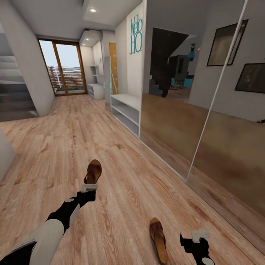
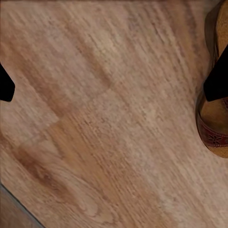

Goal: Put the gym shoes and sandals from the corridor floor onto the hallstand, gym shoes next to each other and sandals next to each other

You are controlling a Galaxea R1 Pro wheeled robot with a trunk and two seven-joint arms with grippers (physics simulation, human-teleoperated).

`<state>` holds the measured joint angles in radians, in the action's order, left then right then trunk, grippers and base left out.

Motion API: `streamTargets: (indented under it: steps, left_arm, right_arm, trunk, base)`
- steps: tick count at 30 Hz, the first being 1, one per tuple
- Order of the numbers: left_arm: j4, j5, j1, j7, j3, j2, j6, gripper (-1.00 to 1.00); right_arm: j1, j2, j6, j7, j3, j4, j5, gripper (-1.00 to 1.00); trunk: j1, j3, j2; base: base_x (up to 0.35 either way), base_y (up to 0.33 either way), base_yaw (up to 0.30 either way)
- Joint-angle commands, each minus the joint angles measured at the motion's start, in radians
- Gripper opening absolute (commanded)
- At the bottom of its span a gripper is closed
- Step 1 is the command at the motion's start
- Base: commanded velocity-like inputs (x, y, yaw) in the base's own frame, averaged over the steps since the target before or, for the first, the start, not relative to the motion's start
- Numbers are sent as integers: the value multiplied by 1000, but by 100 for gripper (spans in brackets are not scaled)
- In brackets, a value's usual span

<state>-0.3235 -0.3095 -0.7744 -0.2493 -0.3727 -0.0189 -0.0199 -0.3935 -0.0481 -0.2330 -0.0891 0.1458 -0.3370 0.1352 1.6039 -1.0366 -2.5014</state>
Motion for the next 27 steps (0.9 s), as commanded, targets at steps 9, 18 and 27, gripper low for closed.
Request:
streamTargets:
  steps: [9,18,27]
  left_arm:
    - [-2,-11,0,-8,-9,4,-2,-100]
    - [-2,-11,0,-8,-9,4,-2,-100]
    - [-2,-11,0,-8,-9,3,-1,-100]
  right_arm:
    - [-1,1,-3,-3,6,1,11,100]
    - [-1,1,-3,-3,6,0,11,100]
    - [-1,1,-3,-3,6,-1,10,100]
  trunk:
    - [4,-40,-3]
    - [8,-82,-5]
    - [12,-119,-7]
  base:
    - [0,0,82]
    - [0,0,238]
    - [0,0,83]
